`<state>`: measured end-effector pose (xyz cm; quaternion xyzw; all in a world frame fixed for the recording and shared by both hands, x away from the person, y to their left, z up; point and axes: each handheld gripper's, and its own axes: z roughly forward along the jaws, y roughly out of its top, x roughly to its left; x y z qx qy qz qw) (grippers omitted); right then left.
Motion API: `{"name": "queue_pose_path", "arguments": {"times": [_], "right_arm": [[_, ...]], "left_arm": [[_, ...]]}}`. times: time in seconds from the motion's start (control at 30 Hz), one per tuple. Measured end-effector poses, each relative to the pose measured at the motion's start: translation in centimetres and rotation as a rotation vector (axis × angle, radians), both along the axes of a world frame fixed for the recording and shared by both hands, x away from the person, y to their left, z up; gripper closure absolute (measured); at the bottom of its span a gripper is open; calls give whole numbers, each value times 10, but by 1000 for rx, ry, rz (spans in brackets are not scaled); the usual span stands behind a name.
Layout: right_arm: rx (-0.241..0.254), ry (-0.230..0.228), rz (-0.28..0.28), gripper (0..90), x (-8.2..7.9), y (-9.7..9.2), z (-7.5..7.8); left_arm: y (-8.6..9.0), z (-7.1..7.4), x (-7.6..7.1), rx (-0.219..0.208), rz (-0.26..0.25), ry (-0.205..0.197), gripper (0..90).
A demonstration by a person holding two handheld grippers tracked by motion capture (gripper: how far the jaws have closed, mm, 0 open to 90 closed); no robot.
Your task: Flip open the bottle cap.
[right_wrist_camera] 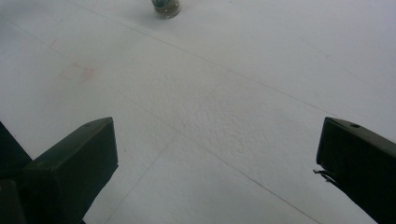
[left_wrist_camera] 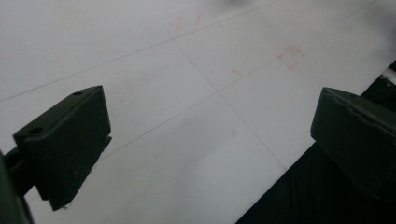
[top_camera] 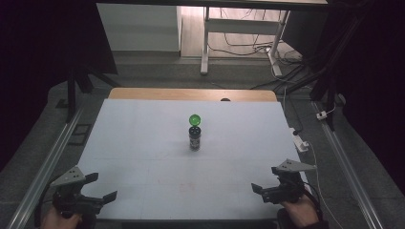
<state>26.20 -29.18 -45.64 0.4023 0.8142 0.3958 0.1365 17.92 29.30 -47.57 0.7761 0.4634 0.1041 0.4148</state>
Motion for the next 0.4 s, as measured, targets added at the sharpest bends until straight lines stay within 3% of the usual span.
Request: {"name": "queue_pose_path", "arguments": {"times": [0.4], "right_arm": [[-9,27,-30,0,-5,-12,0]], "left_arm": [[6,-1,-2,-16,29,21,0]]}}
